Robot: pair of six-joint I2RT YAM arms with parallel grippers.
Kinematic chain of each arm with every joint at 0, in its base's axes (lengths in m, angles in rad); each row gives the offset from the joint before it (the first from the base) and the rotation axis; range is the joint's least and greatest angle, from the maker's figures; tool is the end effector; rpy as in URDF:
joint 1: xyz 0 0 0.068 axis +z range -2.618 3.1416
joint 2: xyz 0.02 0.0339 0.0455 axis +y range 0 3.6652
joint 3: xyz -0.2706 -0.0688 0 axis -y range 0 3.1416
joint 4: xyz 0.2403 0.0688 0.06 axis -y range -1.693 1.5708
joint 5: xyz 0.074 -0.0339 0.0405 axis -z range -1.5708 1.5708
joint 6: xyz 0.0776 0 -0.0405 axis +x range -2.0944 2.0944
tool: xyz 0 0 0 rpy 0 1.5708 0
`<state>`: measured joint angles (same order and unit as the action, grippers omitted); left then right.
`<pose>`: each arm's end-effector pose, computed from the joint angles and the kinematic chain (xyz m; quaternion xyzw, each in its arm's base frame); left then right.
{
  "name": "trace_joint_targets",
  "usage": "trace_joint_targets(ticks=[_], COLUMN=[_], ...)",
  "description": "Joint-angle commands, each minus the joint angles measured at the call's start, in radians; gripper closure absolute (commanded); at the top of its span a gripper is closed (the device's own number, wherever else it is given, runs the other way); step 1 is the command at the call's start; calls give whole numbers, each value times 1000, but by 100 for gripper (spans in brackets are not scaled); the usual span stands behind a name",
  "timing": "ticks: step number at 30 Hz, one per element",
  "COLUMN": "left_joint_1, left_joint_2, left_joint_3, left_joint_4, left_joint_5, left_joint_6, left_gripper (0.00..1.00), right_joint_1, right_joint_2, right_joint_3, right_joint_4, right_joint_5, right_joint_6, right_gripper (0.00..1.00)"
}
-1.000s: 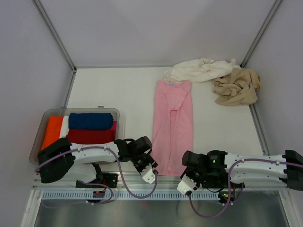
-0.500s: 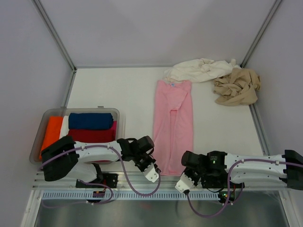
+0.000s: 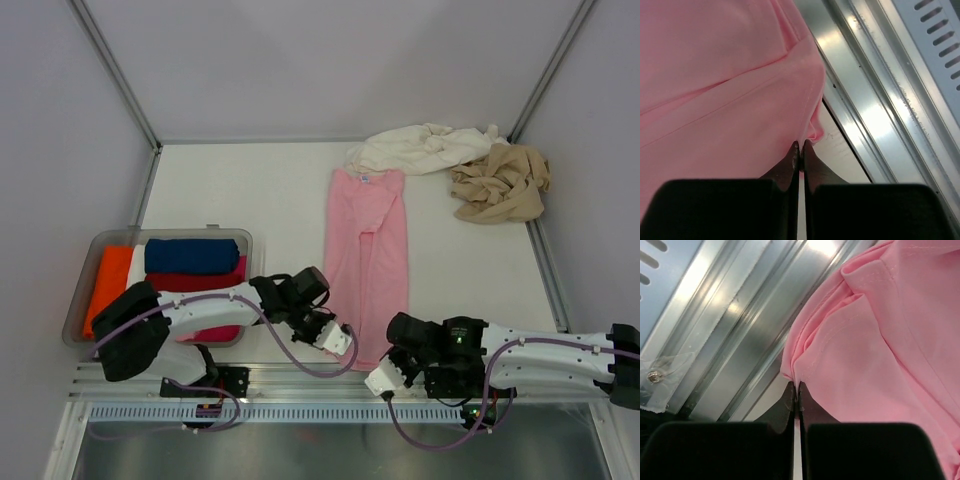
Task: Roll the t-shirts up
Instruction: Roll the tshirt
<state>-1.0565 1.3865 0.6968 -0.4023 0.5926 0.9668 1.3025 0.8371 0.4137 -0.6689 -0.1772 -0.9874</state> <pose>0.0890 -0.2457 0.1501 0.8244 0.4342 -0.2935 0.2138 0.0270 0.1500 0.1370 -0.8899 0.3807 0.1219 0.2196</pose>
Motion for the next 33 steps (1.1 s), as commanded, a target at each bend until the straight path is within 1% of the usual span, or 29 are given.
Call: trace_joint_targets(ticks=[1,4,5,9,13,16,18,19,22,25,28,31,32,33], left_joint_1=[68,128,144,217,245,268,285,289,308,325,340,355,360,362], left_joint_2=[60,121,134,215,238,249,255,255,258,281,301,331,344,370], left_joint_3=[123,190,202,271,296,302,305,305,311,328,337,348,359,381], left_joint_4=[-100,-159,-187,-247,-279,-283,-296,-296,-297,-297,-297,-296,-297,-297], left_joint_5=[137,183,196,251,262,265,271,273,279,279,280,280,276,273], left_joint_6=[-100,-111,-118,-140,-132,-158,-172,-174,-177,-191,-180,-162,-168,-181], left_gripper=[98,98,98,98,98,98,98,98,98,98,98,98,98,98], right_joint_1=[-64,-146,-193,-273,-334,-411,-448,-494,-557,-598,-641,-666,-667,-671], right_joint_2=[-15,-1,3,31,72,94,106,111,128,137,145,151,155,158], right_joint_3=[53,62,69,88,106,112,120,128,126,125,117,114,115,117], right_joint_4=[-17,-35,-49,-46,-38,-37,-37,-49,-34,-21,6,38,51,77], right_joint_5=[-80,-120,-133,-198,-237,-248,-292,-323,-315,-321,-279,-272,-268,-249], right_joint_6=[38,38,36,56,78,95,101,89,56,70,93,118,130,163], right_gripper=[100,100,100,100,100,99,100,100,100,100,99,94,85,81])
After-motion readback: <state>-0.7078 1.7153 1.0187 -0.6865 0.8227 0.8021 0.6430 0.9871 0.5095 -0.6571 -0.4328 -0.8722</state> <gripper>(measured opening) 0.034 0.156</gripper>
